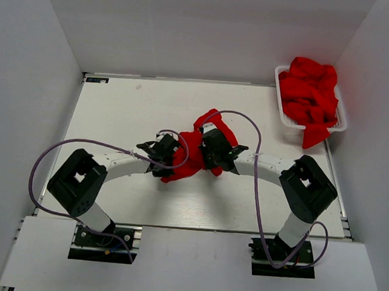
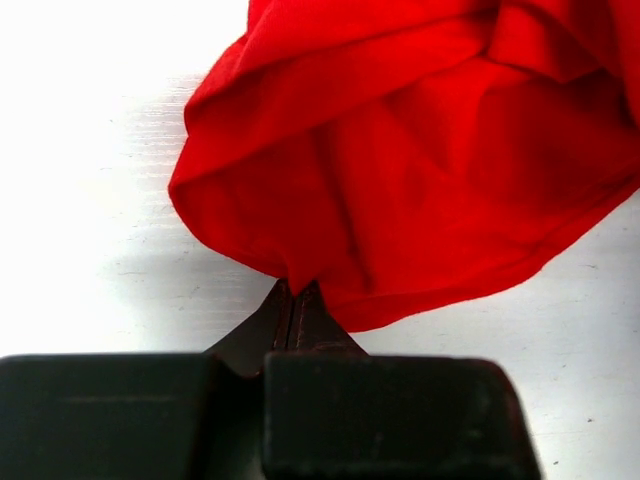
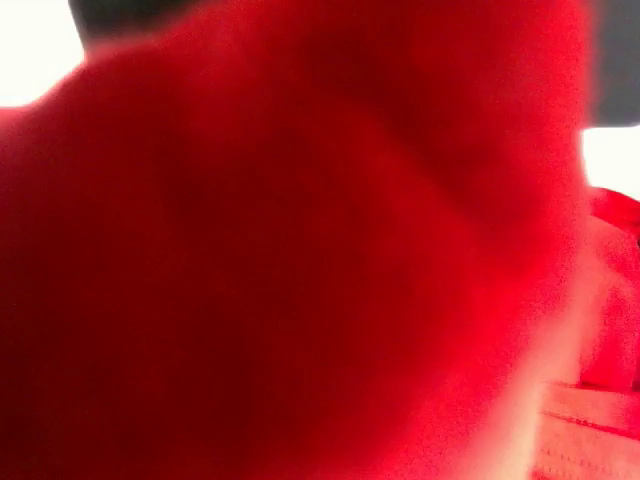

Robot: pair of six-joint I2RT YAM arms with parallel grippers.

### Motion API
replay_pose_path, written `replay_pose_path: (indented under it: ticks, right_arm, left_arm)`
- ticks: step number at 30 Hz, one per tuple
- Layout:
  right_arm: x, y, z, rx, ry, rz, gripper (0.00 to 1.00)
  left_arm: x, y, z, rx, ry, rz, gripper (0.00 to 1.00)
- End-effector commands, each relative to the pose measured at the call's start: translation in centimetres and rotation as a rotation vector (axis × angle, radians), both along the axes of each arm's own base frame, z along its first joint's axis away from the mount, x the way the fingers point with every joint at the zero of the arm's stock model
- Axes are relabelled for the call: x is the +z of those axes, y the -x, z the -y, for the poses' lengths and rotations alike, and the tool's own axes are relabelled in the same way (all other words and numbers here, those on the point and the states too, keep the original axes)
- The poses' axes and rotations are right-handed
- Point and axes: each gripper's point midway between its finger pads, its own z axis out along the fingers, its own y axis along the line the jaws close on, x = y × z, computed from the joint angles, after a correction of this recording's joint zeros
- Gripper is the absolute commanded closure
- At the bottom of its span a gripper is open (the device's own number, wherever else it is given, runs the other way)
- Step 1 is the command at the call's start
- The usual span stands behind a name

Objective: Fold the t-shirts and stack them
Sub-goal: Flatten out the tshirt

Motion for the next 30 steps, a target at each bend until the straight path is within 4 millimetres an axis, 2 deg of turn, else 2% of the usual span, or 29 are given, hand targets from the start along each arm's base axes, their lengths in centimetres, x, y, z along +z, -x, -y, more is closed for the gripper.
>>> replay_pose_path:
  ticks: [1, 6, 9, 10, 11, 12, 13, 14, 15, 16, 17, 18, 19, 20, 21, 22, 23, 25, 26, 28, 29, 30]
  right_arm:
    - [2.5, -0.9, -1.5, -0.004, -0.066, 0.053, 1.00]
    - [4.7, -0.8, -1.5, -0.010, -0.099, 0.076, 1.00]
    - [7.7, -1.2, -1.0, -0.047, -0.141, 0.136, 1.00]
    - [8.1, -1.3, -0.7, -0.057, -0.142, 0.148, 1.00]
    - [10.3, -1.4, -0.3, -0.071, -0.175, 0.187, 1.00]
    - [11.1, -1.9, 0.6, -0.107, -0.156, 0.226, 1.00]
    - [12.8, -2.2, 1.0, -0.122, -0.174, 0.263, 1.00]
    - [14.2, -2.3, 1.8, -0.144, -0.171, 0.299, 1.00]
    - [14.9, -2.9, 2.7, -0.182, -0.153, 0.333, 1.00]
    - [17.1, -3.3, 3.2, -0.211, -0.175, 0.371, 1.00]
    - [18.2, -3.7, 4.1, -0.243, -0.157, 0.407, 1.00]
    - [18.4, -3.8, 5.3, -0.264, -0.124, 0.410, 1.00]
    - [20.8, -4.7, 6.7, -0.344, -0.119, 0.472, 1.00]
    - [21.8, -4.9, 8.0, -0.377, -0.102, 0.493, 1.00]
    - [22.5, -5.1, 8.7, -0.398, -0.091, 0.514, 1.00]
    - [24.8, -5.5, 10.2, -0.473, -0.091, 0.574, 1.00]
    - [25.8, -5.5, 11.1, -0.483, -0.074, 0.604, 1.00]
    - [28.4, -5.9, 13.5, -0.563, -0.061, 0.663, 1.00]
    - [29.3, -5.9, 14.5, -0.573, -0.040, 0.687, 1.00]
    - [31.4, -6.0, 16.7, -0.625, -0.009, 0.741, 1.00]
    - [33.0, -5.5, 17.7, -0.647, -0.025, 0.775, 1.00]
    - [33.8, -5.5, 18.4, -0.667, -0.032, 0.800, 1.00]
  left_arm:
    - [-0.7, 1.3, -1.8, 0.006, -0.085, -0.051, 1.00]
    - [0.4, 0.6, -2.2, 0.022, -0.110, -0.023, 1.00]
    - [1.7, -0.4, -2.4, 0.040, -0.142, 0.005, 1.00]
    - [2.6, -1.4, -2.5, 0.059, -0.144, 0.031, 1.00]
    - [3.1, -1.5, -2.6, 0.063, -0.154, 0.034, 1.00]
    - [3.6, -1.9, -2.7, 0.070, -0.164, 0.047, 1.00]
    - [5.0, -3.1, -2.7, 0.090, -0.175, 0.092, 1.00]
    - [5.4, -3.5, -3.3, 0.107, -0.204, 0.093, 1.00]
    - [7.4, -4.9, -3.3, 0.124, -0.218, 0.149, 1.00]
    - [8.2, -5.5, -3.3, 0.134, -0.234, 0.164, 1.00]
    - [9.1, -5.9, -4.1, 0.154, -0.270, 0.164, 1.00]
    - [12.0, -7.6, -4.0, 0.190, -0.272, 0.243, 1.00]
    - [13.4, -8.3, -4.2, 0.200, -0.288, 0.276, 1.00]
    - [14.3, -8.6, -5.2, 0.223, -0.330, 0.282, 1.00]
    - [16.8, -9.8, -5.5, 0.255, -0.352, 0.346, 1.00]
    - [18.1, -10.3, -6.3, 0.275, -0.371, 0.366, 1.00]
    - [20.2, -11.3, -6.8, 0.316, -0.367, 0.407, 1.00]
    - [22.3, -11.8, -8.3, 0.331, -0.421, 0.427, 1.00]
    - [24.5, -12.5, -9.2, 0.365, -0.418, 0.466, 1.00]
    - [26.4, -13.1, -10.1, 0.368, -0.437, 0.496, 1.00]
    - [28.6, -13.7, -10.9, 0.406, -0.415, 0.549, 1.00]
    - [29.8, -13.9, -11.6, 0.422, -0.418, 0.577, 1.00]
